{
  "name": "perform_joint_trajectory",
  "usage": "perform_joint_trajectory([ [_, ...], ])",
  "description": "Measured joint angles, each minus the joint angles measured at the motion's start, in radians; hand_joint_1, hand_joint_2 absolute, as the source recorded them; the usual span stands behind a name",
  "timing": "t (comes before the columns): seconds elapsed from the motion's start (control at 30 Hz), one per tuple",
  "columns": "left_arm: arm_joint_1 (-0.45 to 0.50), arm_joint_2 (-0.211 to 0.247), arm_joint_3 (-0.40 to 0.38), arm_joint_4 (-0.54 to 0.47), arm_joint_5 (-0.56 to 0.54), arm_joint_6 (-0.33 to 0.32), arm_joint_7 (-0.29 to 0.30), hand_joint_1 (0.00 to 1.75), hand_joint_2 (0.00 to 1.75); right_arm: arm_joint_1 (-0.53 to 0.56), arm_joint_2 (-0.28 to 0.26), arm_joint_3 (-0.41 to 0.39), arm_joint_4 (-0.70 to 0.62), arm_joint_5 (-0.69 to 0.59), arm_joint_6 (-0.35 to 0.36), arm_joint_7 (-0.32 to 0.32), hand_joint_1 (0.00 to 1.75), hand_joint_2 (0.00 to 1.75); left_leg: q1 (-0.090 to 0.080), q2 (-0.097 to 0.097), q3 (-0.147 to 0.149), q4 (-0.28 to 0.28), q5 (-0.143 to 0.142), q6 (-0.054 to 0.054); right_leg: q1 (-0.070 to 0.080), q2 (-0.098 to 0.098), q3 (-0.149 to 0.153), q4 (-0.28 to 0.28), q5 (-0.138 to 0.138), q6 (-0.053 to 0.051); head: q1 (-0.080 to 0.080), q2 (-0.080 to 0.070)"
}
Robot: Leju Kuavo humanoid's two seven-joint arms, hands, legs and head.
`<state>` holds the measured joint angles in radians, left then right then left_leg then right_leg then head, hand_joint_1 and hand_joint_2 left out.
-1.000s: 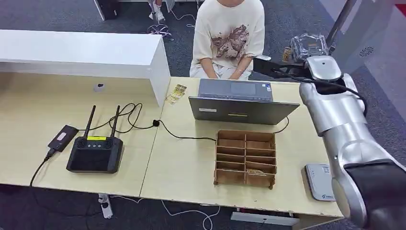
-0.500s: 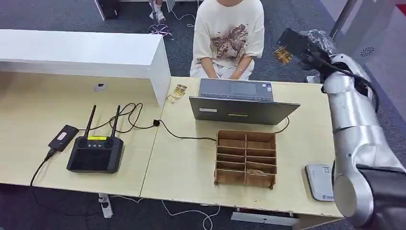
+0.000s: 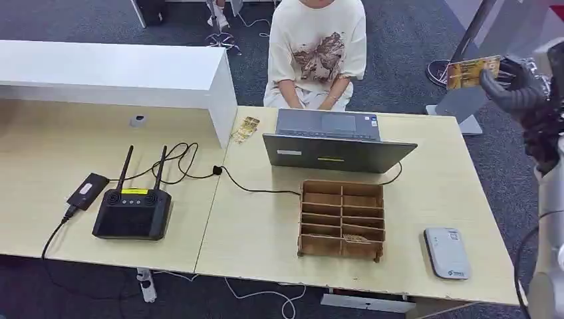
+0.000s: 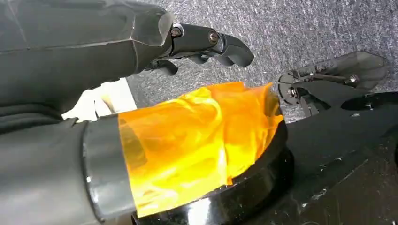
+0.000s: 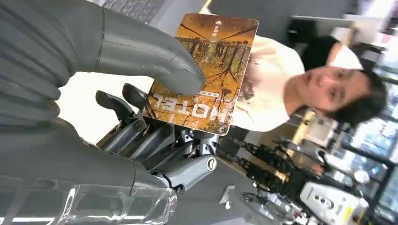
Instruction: Pass the card to the sensor for recognition and then transmit it.
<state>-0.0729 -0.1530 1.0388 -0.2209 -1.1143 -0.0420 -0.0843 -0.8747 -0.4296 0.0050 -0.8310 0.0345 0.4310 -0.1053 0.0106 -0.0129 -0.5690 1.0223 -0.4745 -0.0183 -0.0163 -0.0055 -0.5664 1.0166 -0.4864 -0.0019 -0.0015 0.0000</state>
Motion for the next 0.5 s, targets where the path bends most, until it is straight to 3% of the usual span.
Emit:
perform_joint_trajectory([
  [0.23, 0.002, 0.0, 0.019, 0.0, -0.006, 0.003, 0.0, 0.0, 0.0, 0.275, -0.092, -0.056, -0.211, -0.372, 0.033, 0.002, 1.75, 1.75, 0.0, -0.003, -0.002, 0.0, 0.0, 0.0, 0.0, -0.003, -0.001, 0.0, -0.001, 0.0, 0.0, 0.0],
  [0.5, 0.001, -0.006, 0.042, 0.0, -0.001, 0.009, 0.001, 0.0, 0.0, 0.546, -0.11, -0.142, -0.443, -0.506, 0.01, 0.017, 1.75, 1.75, 0.0, -0.002, -0.002, 0.0, -0.001, 0.001, 0.0, -0.003, -0.002, 0.0, -0.001, 0.001, -0.001, 0.0],
])
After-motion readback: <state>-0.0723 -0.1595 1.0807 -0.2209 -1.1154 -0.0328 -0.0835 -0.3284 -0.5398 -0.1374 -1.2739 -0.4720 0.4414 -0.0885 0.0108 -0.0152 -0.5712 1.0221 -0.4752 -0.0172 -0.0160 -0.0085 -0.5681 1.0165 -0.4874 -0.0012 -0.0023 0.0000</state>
